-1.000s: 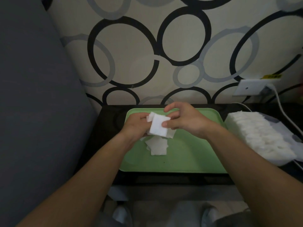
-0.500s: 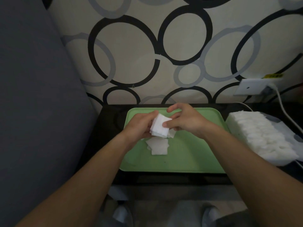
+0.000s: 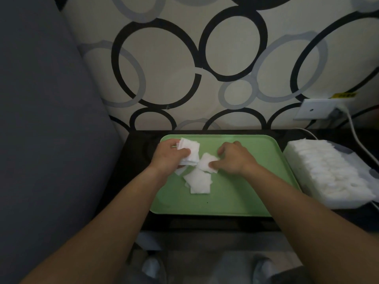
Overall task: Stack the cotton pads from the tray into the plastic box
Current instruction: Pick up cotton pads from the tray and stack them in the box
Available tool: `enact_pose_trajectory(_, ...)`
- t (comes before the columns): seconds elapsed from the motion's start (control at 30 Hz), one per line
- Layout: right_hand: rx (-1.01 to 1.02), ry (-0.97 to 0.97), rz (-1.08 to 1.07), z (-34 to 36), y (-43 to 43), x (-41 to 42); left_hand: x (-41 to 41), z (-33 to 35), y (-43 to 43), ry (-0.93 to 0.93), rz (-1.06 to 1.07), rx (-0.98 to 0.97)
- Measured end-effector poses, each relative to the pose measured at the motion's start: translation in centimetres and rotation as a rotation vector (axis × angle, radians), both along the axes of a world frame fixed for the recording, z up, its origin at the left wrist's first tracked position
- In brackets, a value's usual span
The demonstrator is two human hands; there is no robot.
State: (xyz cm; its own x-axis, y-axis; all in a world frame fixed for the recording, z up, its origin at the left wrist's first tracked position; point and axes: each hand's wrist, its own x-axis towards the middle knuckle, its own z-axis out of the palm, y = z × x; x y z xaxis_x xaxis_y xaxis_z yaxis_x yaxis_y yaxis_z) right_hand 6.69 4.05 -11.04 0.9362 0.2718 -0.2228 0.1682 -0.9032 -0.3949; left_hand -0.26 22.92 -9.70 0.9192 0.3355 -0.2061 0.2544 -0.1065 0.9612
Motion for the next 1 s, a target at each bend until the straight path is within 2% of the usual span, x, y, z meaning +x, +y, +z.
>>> enact_pose_trajectory(0.2, 0.089, 0.045, 0.047, 0.2, 0.9, -0.2, 0.0, -0.1, 0.1, 0.003, -0.01, 0.001)
enact_pose_trajectory(0.3, 0.198, 0.084, 0.056, 0.7, 0.9, -0.5, 0.1, -0.2, 0.3, -0.005, 0.006, 0.0)
enact_pose_trajectory(0.4, 0.408, 0.118, -0.034, 0.9, 0.3, -0.3, 0.1, -0.3, 0.5, -0.011, 0.045, -0.019)
enact_pose_trajectory(0.5, 0.743, 0.25, -0.119, 1.7, -0.6, -0.4, 0.2, -0.3, 0.6, -0.01, 0.069, -0.034)
enact_pose_trajectory(0.63, 1.024, 0.404, -0.085, 3.2, -1.1, -1.1, 0.1, -0.2, 0.0, -0.007, 0.073, -0.025)
enact_pose_trajectory(0.73, 1.08, 0.441, -0.062, 3.6, -0.9, -1.4, -0.1, 0.1, -0.7, 0.017, 0.01, -0.015)
enact_pose_trajectory(1.0, 1.036, 0.381, -0.138, 3.4, -0.6, -1.5, -0.3, 0.6, -1.7, -0.023, -0.099, -0.085)
